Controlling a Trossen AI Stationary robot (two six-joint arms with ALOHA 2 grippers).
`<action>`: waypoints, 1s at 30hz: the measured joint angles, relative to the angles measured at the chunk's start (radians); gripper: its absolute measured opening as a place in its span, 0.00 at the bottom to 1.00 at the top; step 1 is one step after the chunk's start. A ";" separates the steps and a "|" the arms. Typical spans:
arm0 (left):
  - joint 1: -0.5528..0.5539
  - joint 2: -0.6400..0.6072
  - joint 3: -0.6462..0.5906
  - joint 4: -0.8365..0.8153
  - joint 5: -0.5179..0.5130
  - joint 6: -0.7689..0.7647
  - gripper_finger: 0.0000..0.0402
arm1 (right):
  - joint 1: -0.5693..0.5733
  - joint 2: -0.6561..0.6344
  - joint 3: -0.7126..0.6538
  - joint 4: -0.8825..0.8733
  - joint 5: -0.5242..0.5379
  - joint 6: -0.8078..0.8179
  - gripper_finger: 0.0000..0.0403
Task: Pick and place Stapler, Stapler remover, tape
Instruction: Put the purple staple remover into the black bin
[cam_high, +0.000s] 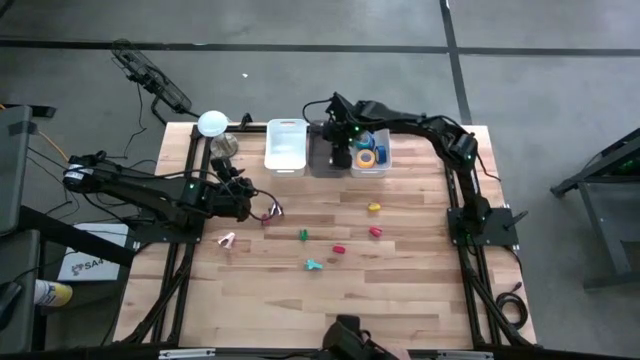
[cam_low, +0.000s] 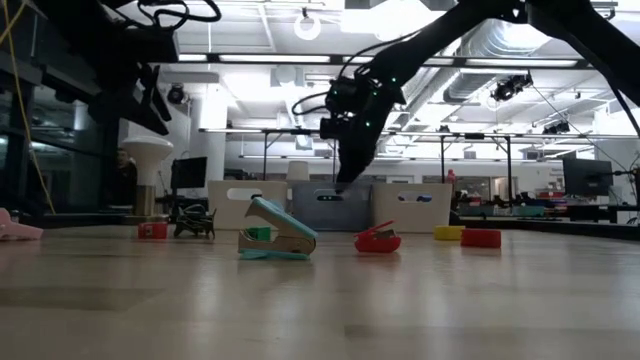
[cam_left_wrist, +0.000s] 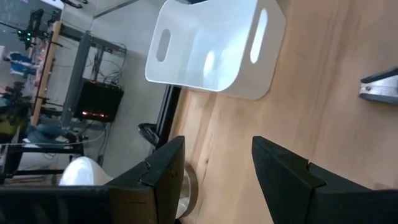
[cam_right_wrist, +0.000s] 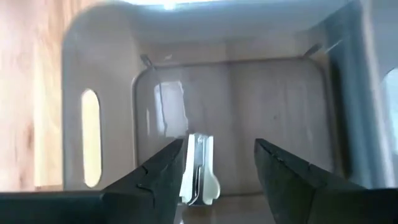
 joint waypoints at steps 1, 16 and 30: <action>0.000 0.000 0.000 0.005 0.003 -0.001 0.46 | 0.000 0.000 0.013 -0.006 0.000 0.000 0.47; 0.000 0.001 0.000 0.012 0.009 -0.001 0.46 | 0.006 -0.194 -0.026 -0.087 0.018 -0.021 0.47; 0.000 0.001 0.000 0.012 0.010 0.014 0.46 | 0.155 -0.495 -0.406 0.093 0.016 0.078 0.47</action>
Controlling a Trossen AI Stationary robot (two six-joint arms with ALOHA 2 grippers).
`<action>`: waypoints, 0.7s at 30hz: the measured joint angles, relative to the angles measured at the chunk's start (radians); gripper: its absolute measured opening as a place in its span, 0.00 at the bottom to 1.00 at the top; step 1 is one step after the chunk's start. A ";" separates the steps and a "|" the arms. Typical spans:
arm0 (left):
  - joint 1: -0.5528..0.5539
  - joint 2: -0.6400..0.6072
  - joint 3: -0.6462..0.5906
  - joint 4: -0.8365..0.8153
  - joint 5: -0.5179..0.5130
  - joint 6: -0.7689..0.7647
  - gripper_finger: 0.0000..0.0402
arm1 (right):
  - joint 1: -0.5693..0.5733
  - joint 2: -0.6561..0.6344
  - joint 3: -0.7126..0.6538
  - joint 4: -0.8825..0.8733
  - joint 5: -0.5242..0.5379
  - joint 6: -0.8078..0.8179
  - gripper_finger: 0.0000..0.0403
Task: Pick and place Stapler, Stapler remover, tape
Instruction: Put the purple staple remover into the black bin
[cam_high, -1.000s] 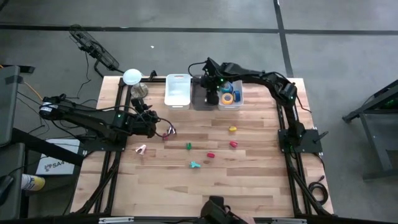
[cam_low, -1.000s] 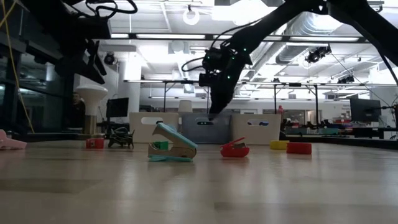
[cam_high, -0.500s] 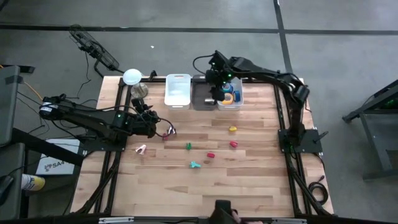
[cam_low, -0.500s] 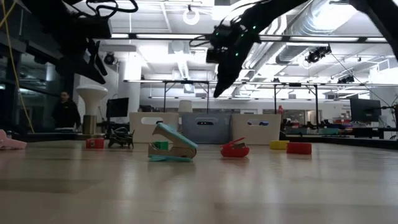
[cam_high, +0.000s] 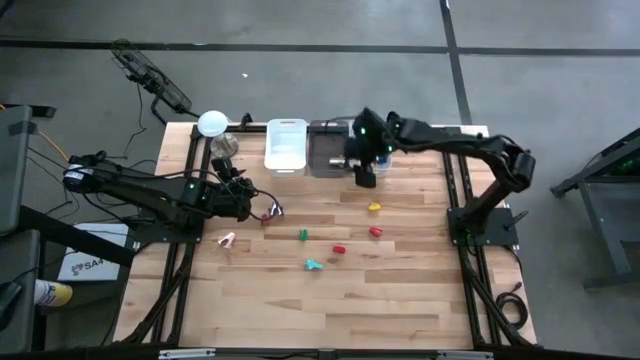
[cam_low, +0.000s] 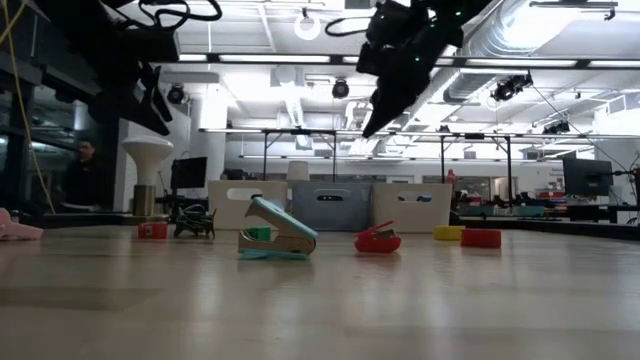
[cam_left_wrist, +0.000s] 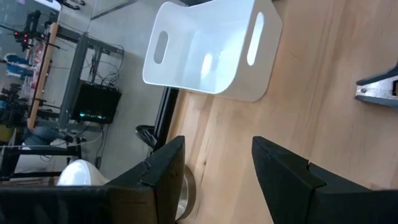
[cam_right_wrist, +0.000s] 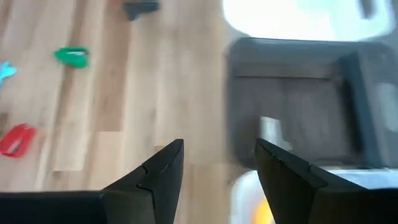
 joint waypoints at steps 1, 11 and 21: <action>0.000 0.000 0.000 0.000 0.001 0.000 0.46 | 0.020 -0.013 -0.028 0.021 0.006 0.009 0.47; 0.000 0.000 0.000 0.004 0.036 -0.005 0.46 | 0.156 -0.045 -0.186 0.153 0.143 0.084 0.47; 0.000 0.000 0.000 0.005 0.068 -0.014 0.46 | 0.229 -0.045 -0.266 0.293 0.141 0.112 0.47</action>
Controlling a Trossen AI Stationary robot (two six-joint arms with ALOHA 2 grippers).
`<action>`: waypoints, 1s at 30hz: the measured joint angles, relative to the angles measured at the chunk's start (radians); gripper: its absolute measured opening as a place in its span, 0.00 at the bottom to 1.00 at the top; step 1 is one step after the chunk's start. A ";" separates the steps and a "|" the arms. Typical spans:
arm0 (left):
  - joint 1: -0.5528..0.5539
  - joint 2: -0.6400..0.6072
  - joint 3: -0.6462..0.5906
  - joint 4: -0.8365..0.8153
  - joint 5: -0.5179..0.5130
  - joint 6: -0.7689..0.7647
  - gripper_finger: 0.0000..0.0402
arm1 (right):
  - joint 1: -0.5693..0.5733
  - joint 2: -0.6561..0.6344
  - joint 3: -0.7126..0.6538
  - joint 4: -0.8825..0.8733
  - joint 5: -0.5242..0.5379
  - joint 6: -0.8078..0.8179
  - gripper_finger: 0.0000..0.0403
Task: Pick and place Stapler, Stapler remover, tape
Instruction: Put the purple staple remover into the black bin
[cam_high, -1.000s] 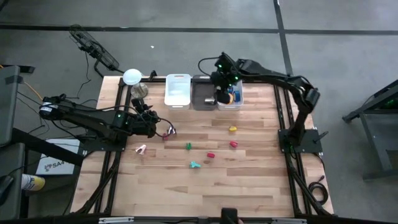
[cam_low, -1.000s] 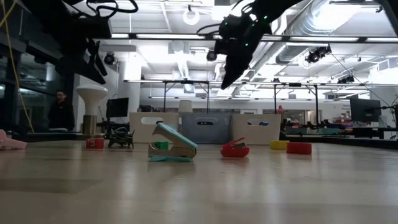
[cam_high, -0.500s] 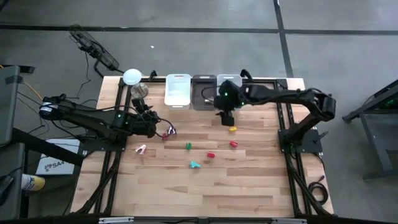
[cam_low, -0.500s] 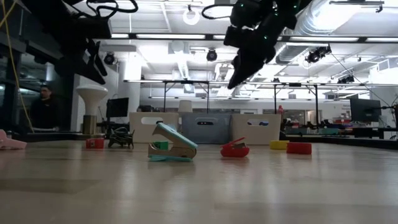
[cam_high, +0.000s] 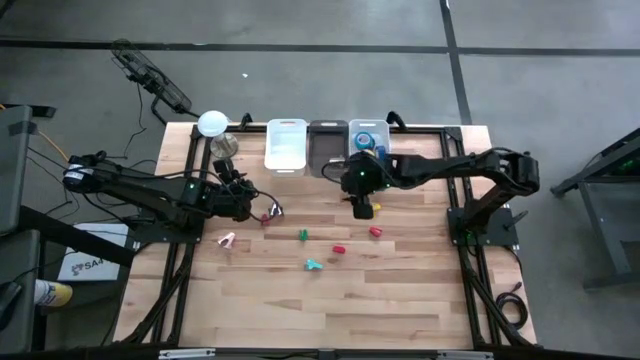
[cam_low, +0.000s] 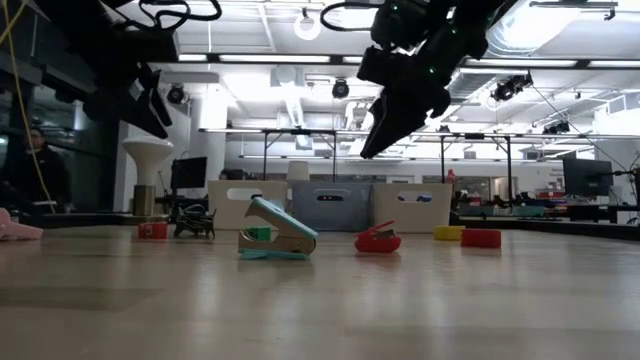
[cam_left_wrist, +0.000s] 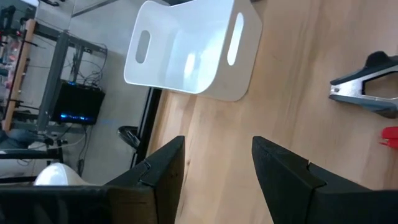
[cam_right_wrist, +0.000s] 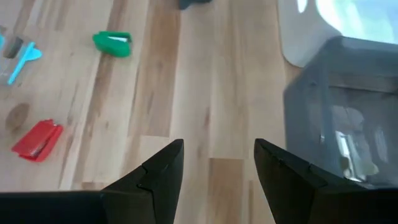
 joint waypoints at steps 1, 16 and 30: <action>0.000 0.000 0.000 0.000 0.000 -0.001 0.46 | 0.006 0.000 -0.007 0.013 0.000 0.000 0.47; 0.000 0.000 0.000 -0.001 -0.001 -0.001 0.46 | 0.029 0.001 -0.186 0.332 0.011 0.006 0.47; 0.000 0.000 0.000 -0.001 -0.003 -0.002 0.46 | 0.030 0.001 -0.293 0.530 0.001 0.033 0.47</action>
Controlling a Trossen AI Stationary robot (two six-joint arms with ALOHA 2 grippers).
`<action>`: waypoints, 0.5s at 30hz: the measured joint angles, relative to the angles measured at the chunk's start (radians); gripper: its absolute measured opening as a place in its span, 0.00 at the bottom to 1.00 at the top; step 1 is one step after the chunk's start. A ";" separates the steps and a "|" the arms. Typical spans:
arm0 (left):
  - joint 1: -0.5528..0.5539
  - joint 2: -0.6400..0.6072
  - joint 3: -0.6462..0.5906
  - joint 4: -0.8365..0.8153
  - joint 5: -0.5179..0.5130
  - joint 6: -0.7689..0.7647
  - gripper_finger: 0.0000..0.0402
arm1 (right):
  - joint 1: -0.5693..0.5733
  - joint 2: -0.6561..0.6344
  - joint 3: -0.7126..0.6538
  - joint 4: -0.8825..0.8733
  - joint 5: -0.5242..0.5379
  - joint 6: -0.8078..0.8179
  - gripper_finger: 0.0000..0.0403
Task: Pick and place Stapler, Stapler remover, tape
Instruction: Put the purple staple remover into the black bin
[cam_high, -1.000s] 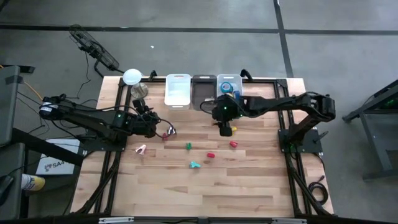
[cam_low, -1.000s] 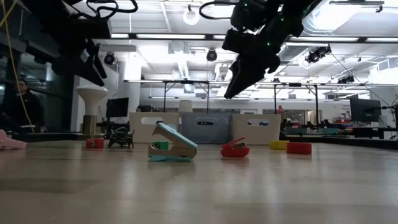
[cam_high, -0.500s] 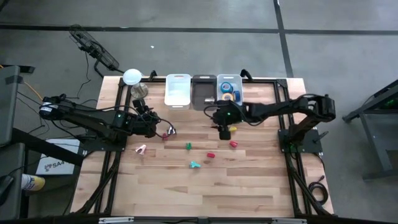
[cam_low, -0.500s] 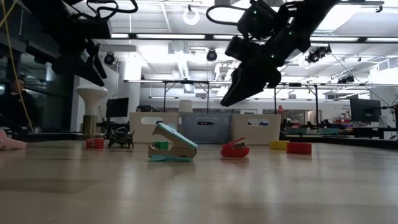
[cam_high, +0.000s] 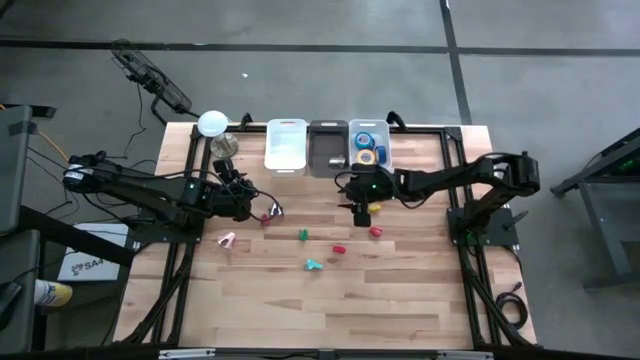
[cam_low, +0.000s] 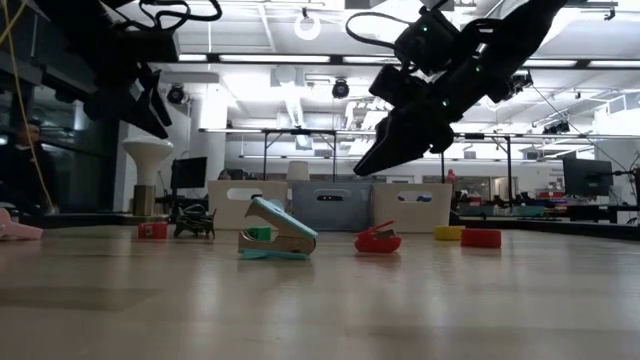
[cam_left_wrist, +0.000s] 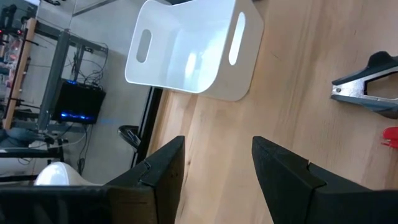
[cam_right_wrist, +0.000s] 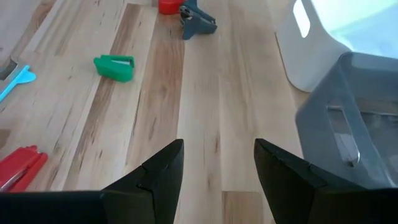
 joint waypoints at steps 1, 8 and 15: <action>0.000 0.000 0.000 0.000 0.000 0.000 0.46 | 0.002 0.000 -0.001 0.000 0.001 0.007 0.47; 0.000 0.000 0.000 0.000 0.000 0.000 0.46 | 0.022 0.000 -0.001 0.002 0.006 0.014 0.47; 0.000 0.000 0.000 0.002 0.000 0.000 0.46 | 0.034 0.000 -0.001 0.003 0.006 0.015 0.47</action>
